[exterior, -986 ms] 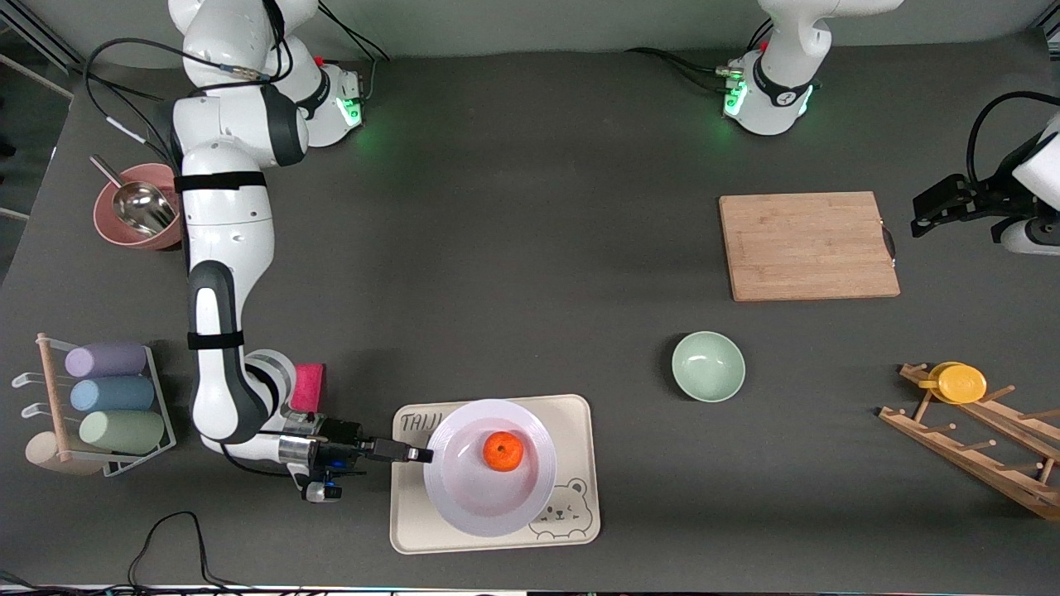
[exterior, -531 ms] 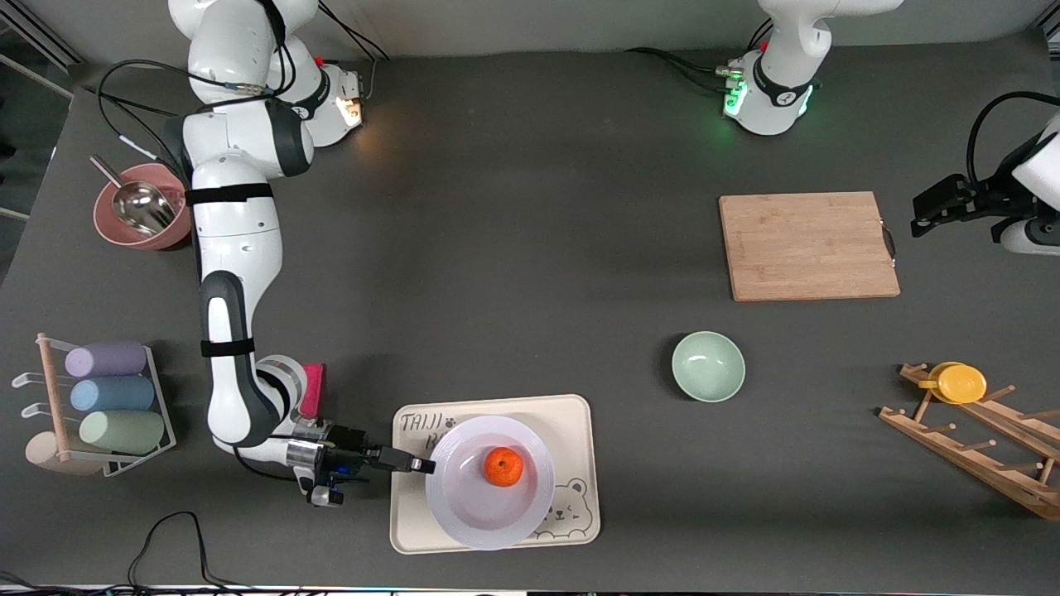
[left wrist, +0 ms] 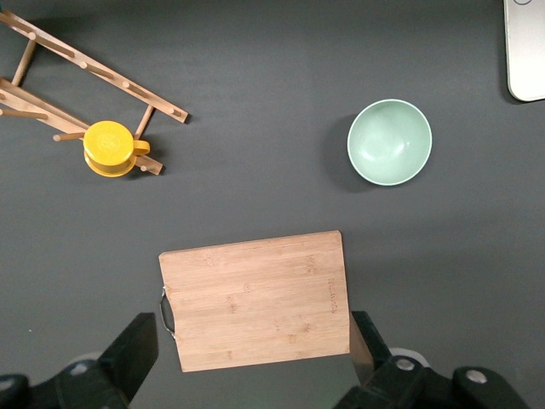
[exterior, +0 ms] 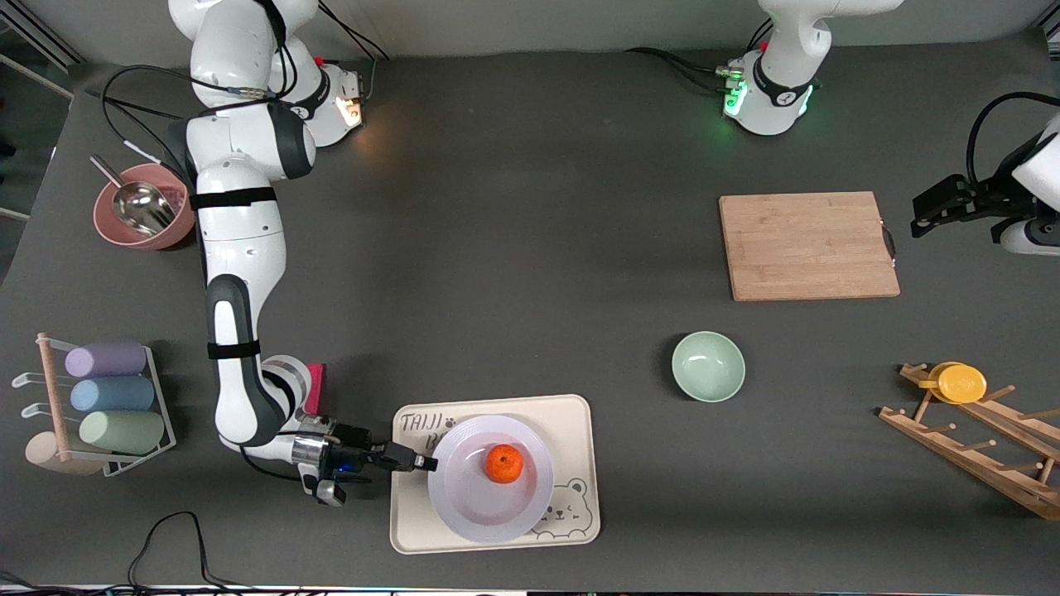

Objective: Place orange and plate with both arms
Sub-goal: 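Open the right gripper to release the plate rim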

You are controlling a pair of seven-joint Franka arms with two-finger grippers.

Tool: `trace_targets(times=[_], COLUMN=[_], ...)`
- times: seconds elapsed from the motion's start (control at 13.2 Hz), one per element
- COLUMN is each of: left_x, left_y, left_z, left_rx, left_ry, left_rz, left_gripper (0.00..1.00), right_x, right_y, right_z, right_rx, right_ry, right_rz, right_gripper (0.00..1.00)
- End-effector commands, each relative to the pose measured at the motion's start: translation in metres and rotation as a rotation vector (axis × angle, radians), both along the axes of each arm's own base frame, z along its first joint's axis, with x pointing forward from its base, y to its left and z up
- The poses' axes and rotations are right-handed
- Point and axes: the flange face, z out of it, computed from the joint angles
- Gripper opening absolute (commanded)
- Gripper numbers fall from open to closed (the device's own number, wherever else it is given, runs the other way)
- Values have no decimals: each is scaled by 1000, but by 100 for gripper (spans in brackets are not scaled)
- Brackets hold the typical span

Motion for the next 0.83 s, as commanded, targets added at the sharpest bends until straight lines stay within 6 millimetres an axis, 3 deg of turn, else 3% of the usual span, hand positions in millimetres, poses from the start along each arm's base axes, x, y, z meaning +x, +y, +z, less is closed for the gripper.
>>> trace_targets(times=[0.0,0.08,0.15,0.23,0.53,0.76], left_x=[-1,0,-1,-1,0,0], left_y=[1,1,1,1,1,1], left_z=[1,1,1,1,0,0], left_rx=[2,2,2,-2,-6,-6], left_ry=[-8,-9,-8,-8,-8,-8], left_rz=[-14,-14,-14,-13,-13,-13], left_gripper=[100,100,100,100,100,100], right_x=[6,6,7,9,16,13], right_y=[2,2,2,1,-5,-26], right_z=[8,9,13,19,61,93], right_rx=[12,12,12,7,-86,-182], right_ry=[-35,-35,-39,-46,-100,-108], right_rz=[-1,-1,0,1,61,77], right_gripper=[32,47,78,100,100,100])
